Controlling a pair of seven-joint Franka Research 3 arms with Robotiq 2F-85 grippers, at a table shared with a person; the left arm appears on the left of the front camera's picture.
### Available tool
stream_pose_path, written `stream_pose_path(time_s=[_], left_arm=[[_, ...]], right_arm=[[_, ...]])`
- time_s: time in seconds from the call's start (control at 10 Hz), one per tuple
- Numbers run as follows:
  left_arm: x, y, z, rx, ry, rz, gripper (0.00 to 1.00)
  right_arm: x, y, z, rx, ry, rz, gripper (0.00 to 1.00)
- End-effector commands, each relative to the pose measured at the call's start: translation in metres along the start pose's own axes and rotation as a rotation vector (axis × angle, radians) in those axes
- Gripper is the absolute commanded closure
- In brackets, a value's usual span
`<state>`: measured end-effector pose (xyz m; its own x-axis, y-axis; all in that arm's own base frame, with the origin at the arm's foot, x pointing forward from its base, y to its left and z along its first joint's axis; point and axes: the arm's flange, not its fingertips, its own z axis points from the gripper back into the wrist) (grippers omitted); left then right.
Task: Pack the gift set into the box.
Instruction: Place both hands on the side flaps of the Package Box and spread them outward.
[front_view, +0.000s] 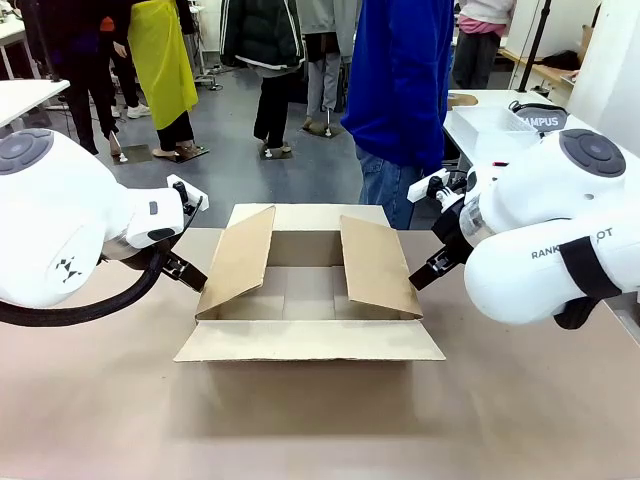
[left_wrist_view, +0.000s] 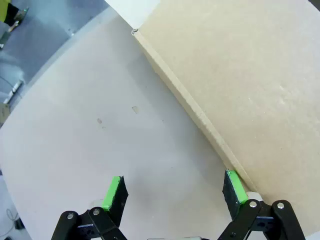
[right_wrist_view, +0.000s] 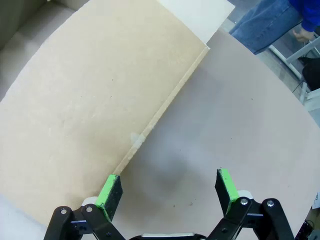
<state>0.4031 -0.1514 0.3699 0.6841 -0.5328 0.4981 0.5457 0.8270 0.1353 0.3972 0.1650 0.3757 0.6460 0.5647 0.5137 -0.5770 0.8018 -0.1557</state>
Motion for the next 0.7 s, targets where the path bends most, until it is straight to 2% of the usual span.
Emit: stream_pose_path(time_s=[0.0, 0.6], left_arm=[[0.0001, -0.0001, 0.0001, 0.000, 0.000, -0.001, 0.00], [0.0001, -0.0001, 0.0001, 0.000, 0.000, -0.001, 0.00]], right_arm=[[-0.0001, 0.0002, -0.0001, 0.001, 0.000, 0.000, 0.00], [-0.0001, 0.0002, -0.0001, 0.001, 0.000, 0.000, 0.00]])
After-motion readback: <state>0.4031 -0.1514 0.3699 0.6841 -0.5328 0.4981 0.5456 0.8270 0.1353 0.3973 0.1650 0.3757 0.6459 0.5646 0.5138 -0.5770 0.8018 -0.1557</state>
